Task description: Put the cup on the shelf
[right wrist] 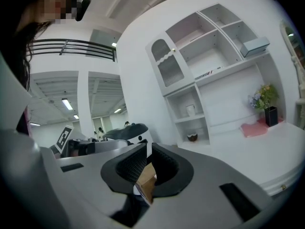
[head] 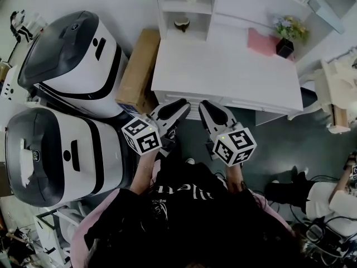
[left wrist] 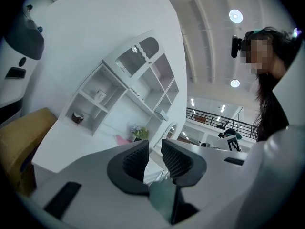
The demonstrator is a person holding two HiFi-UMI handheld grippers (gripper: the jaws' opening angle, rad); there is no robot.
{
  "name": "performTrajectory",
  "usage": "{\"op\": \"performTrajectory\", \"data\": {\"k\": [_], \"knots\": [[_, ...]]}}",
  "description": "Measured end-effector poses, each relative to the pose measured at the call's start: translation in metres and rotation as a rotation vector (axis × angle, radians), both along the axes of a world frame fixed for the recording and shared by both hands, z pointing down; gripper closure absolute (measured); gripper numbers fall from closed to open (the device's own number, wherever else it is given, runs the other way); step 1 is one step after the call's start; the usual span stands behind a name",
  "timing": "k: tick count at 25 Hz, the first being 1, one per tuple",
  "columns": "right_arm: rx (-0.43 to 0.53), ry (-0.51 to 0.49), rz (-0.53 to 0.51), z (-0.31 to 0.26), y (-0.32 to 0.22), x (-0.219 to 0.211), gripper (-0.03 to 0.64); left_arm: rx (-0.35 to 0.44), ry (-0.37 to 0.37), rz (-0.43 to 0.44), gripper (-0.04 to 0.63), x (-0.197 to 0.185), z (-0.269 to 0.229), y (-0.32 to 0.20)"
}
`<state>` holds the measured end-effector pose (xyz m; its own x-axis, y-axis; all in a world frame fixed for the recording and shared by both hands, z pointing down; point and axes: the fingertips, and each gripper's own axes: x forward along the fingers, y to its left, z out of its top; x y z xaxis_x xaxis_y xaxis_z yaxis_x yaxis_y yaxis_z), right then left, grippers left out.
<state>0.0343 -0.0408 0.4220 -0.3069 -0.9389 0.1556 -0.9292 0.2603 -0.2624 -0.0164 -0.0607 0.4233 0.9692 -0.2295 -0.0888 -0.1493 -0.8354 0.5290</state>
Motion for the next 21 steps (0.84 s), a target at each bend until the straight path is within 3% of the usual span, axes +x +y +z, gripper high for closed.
{"op": "performTrajectory", "data": {"k": [21], "knots": [[0.004,-0.005,0.024,-0.002,0.004,0.024,0.551,0.014,-0.029,0.038,0.499,0.025,-0.002,0.005]]}}
